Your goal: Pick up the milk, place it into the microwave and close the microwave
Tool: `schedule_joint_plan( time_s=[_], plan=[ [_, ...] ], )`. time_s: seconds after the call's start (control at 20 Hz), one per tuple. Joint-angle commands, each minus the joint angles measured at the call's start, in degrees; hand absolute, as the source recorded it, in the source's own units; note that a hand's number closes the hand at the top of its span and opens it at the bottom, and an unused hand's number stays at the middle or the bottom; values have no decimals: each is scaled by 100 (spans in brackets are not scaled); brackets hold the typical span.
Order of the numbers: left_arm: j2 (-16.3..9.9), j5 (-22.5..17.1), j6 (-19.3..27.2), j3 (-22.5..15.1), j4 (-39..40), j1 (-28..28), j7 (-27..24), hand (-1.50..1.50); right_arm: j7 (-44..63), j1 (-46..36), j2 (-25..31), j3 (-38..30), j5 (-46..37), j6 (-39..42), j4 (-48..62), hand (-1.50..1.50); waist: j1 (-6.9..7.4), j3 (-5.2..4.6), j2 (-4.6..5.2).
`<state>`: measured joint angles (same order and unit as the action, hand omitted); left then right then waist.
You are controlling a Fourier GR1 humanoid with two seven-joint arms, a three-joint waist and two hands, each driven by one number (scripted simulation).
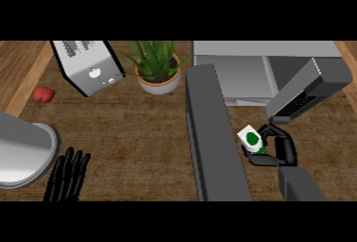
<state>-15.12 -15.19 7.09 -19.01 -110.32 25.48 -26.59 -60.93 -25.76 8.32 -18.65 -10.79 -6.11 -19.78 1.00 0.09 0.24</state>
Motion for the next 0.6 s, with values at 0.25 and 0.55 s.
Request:
schedule_joint_plan(
  time_s=[0.25, 0.55],
  plan=[
    [-251, -257, -382, 284, -289, 479, -119, -150, -374, 68, -456, 252, 128, 366, -600, 150, -65, -10, -41],
    [-309, -530, -709, 812, 263, 381, -418, -150, 296, 152, -820, 742, 174, -433, -1450, 150, -93, -14, -48]
  ],
)
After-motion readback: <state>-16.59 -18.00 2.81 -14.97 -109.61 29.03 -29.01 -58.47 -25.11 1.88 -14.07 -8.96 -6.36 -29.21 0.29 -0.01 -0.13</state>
